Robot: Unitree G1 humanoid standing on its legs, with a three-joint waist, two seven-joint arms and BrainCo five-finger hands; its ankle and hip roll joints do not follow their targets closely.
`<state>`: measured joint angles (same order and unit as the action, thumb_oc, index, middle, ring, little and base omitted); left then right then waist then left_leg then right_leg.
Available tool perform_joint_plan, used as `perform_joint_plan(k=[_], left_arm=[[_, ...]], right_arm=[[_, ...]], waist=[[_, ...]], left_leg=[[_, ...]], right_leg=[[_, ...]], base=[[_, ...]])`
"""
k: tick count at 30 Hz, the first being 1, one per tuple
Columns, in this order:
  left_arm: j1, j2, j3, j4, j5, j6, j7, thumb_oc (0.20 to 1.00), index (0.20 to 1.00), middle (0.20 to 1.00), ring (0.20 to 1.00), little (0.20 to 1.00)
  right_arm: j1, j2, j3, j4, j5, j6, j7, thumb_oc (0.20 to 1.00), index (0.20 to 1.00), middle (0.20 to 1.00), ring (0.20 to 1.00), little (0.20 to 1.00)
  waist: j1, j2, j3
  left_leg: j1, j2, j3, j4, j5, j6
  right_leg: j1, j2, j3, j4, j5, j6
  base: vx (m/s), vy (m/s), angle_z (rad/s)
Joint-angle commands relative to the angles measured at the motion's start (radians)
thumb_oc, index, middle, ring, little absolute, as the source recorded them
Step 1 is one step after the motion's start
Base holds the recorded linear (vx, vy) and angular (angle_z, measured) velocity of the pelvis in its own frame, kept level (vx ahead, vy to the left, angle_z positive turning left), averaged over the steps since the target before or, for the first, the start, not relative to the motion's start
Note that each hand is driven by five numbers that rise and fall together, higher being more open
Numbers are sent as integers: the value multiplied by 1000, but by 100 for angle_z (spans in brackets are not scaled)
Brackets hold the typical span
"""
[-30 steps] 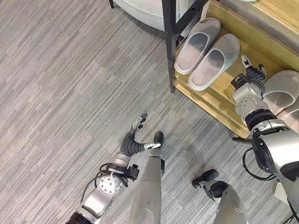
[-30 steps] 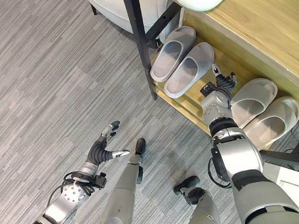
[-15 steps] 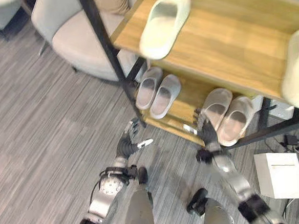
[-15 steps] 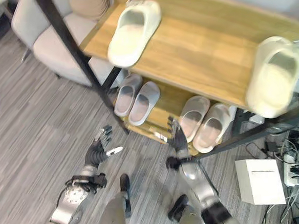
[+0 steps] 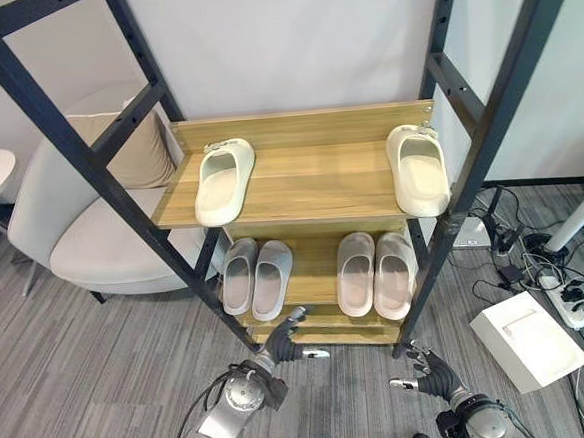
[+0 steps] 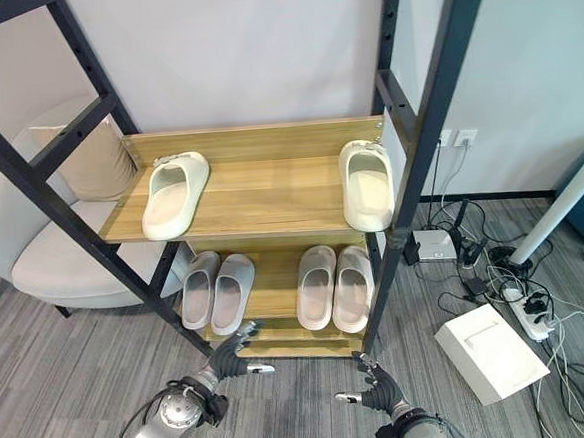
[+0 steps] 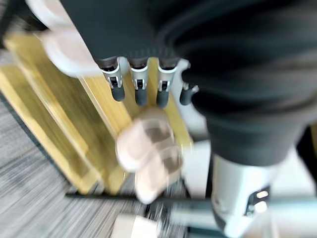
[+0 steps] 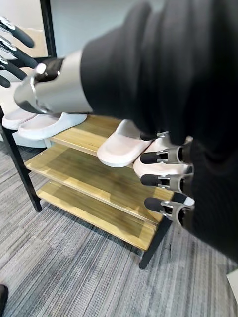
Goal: Arrange the slippers neatly on the shoe rack.
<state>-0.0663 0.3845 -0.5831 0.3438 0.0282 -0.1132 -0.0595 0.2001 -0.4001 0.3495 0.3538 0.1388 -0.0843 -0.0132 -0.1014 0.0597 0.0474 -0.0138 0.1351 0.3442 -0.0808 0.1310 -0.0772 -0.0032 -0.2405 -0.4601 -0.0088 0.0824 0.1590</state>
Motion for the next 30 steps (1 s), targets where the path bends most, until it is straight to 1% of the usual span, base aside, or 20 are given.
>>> perform_joint_plan(k=[1,5,6,7,8,9,11,16,17,18,19,20,21,22,23,24,26,28,29,30], left_arm=[[-109,69,-6,-91,137,-39,-55,1000,1000,1000,1000,1000],[-158,123,-49,-227,105,-64,-129,1000,1000,1000,1000,1000],[-179,152,-61,-315,20,-76,-161,1000,1000,1000,1000,1000],[-206,174,-67,-408,-125,-77,-197,1000,1000,1000,1000,1000],[-221,181,-69,-454,-201,-73,-219,1000,1000,1000,1000,1000],[-221,183,-67,-457,-204,-71,-220,1000,1000,1000,1000,1000],[-261,189,-54,-537,-347,-56,-251,1000,1000,1000,1000,1000],[-344,152,52,-645,-620,-64,-258,1000,1000,1000,1000,1000],[-354,140,95,-658,-651,-76,-240,1000,1000,1000,1000,1000],[-366,117,188,-649,-662,-127,-179,1000,1000,1000,1000,1000],[-372,92,288,-611,-594,-178,-71,1000,1000,1000,1000,1000],[-420,72,398,-531,-362,-226,148,1000,1000,1000,1000,1000],[-421,72,397,-531,-358,-225,151,1000,1000,1000,1000,1000],[-451,73,410,-493,-253,-220,232,1000,1000,1000,1000,1000],[-507,99,430,-445,-36,-204,387,1000,1000,1000,1000,1000],[-542,127,430,-406,60,-178,453,1000,1000,1000,1000,1000],[-587,180,430,-350,188,-137,513,1000,1000,1000,1000,1000],[-645,267,412,-259,345,-61,591,1000,1000,1000,1000,1000],[-649,268,409,-256,346,-61,593,1000,1000,1000,1000,1000],[-691,357,374,-178,484,15,611,1000,1000,1000,1000,1000]], right_arm=[[-113,11,-24,-49,37,-34,22,1000,1000,1000,1000,1000],[-119,-17,-50,-46,55,-37,35,1000,1000,1000,1000,1000],[-123,-34,-69,-36,65,-38,33,1000,1000,1000,1000,1000],[-127,-46,-88,-13,76,-37,30,1000,1000,1000,1000,1000],[-128,-47,-93,0,78,-39,28,1000,1000,1000,1000,1000],[-129,-46,-93,1,78,-39,28,1000,1000,1000,1000,1000],[-131,-56,-107,19,72,-37,27,1000,1000,1000,1000,1000],[-136,-52,-127,47,55,-40,18,1000,1000,1000,1000,1000],[-134,-52,-130,44,49,-41,19,1000,1000,1000,1000,1000],[-127,-43,-132,39,46,-45,16,1000,1000,1000,1000,1000],[-120,-25,-131,46,41,-47,14,1000,1000,1000,1000,1000],[-116,14,-126,88,39,-50,-3,1000,1000,1000,1000,1000],[-118,15,-126,89,39,-50,-4,1000,1000,1000,1000,1000],[-121,26,-121,108,38,-55,-14,1000,1000,1000,1000,1000],[-126,37,-106,114,43,-66,-29,1000,1000,1000,1000,1000],[-125,35,-97,115,44,-69,-32,1000,1000,1000,1000,1000],[-121,30,-83,107,39,-75,-36,1000,1000,1000,1000,1000],[-108,27,-57,101,41,-79,-34,1000,1000,1000,1000,1000],[-109,28,-58,101,41,-78,-34,1000,1000,1000,1000,1000],[-88,17,-39,80,43,-80,-22,1000,1000,1000,1000,1000]], waist=[[-1,-35,63],[-17,-26,58],[-22,-21,55],[-24,-19,51],[-25,-18,50],[-25,-19,49],[-29,-17,46],[-35,-18,42],[-34,-18,42],[-34,-20,41],[-32,-24,43],[-29,-32,44],[-29,-33,42],[-29,-34,43],[-35,-35,44],[-37,-33,43],[-42,-31,40],[-48,-27,38],[-48,-28,36],[-55,-22,38]], left_leg=[[43,-7,-37,1,-78,-28],[56,-13,-28,0,-86,-27],[62,-14,-25,2,-93,-29],[62,-14,-25,2,-92,-29],[61,-15,-25,2,-92,-30],[58,-16,-25,0,-88,-28],[59,-17,-24,-1,-87,-29],[64,-15,-24,-2,-86,-34],[67,-12,-22,-1,-88,-37],[73,-11,-20,-1,-88,-41],[78,-7,-17,0,-89,-45],[79,-1,-17,2,-84,-51],[75,-2,-18,1,-80,-50],[74,1,-18,1,-77,-52],[76,5,-15,-1,-74,-55],[79,7,-13,0,-78,-57],[78,6,-6,-3,-75,-55],[85,8,2,-3,-83,-55],[80,6,2,-5,-78,-53],[87,6,12,-5,-88,-54]], right_leg=[[61,-15,4,8,-47,36],[65,-17,13,6,-43,40],[69,-19,16,8,-46,43],[69,-20,14,9,-43,45],[68,-21,14,9,-43,45],[65,-22,13,7,-39,44],[66,-21,12,7,-41,44],[73,-19,10,1,-41,42],[77,-19,10,1,-44,42],[87,-17,8,-5,-45,39],[96,-15,7,-9,-48,37],[104,-8,3,-13,-53,31],[101,-8,2,-14,-49,30],[102,-5,1,-14,-51,29],[102,-2,3,-20,-51,30],[105,0,5,-21,-53,31],[101,1,7,-27,-47,33],[100,2,12,-29,-44,38],[96,1,11,-30,-41,37],[94,1,18,-30,-41,42]], base=[[21,2,-5],[45,-12,-4],[41,-32,-14],[61,-46,-12],[18,-33,-9],[0,0,0],[16,-17,0],[14,-45,-1],[31,-63,-1],[53,-92,-1],[69,-145,-1],[44,-113,0],[26,-88,1],[22,-42,3],[53,-51,4],[49,-32,2],[40,-4,-3],[57,3,-4],[78,20,-3],[57,26,-2]])
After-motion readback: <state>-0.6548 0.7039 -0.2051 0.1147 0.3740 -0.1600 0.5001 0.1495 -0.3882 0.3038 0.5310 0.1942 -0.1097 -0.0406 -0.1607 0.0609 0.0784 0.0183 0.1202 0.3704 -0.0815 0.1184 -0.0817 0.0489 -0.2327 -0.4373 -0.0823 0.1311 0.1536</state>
